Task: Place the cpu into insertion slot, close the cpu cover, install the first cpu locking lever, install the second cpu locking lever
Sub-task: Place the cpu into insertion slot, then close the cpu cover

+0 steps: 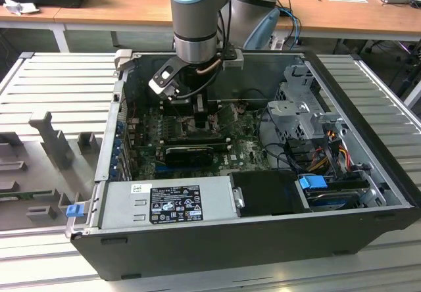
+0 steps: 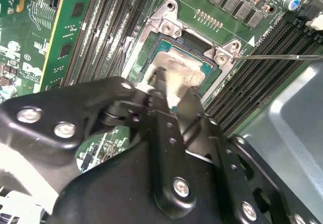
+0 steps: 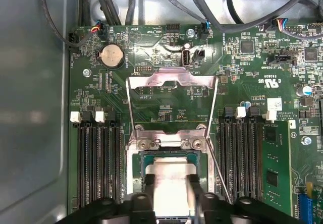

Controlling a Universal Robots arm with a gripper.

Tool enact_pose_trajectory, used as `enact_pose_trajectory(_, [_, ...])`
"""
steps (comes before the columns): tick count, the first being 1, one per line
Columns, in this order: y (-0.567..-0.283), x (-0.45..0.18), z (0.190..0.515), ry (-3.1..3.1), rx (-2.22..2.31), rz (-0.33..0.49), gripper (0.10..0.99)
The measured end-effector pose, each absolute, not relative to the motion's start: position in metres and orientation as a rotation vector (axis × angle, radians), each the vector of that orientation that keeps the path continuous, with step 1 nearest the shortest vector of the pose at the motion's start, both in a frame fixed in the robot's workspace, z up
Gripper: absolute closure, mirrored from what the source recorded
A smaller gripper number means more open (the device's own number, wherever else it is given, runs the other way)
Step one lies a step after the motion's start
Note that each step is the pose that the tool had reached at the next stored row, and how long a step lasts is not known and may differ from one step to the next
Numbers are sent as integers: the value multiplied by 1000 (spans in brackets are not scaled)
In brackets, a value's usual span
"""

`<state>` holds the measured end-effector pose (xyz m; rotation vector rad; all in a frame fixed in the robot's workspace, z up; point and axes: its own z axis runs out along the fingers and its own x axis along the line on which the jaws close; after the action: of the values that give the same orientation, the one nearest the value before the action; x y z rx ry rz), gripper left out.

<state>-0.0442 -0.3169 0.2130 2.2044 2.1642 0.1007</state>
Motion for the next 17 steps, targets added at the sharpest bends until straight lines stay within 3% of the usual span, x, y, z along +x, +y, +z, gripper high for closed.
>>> enact_pose_trajectory(4, [-317,-44,214,2164,2204,100,980])
enact_pose_trajectory(17, [-317,-44,219,2164,2204,100,980])
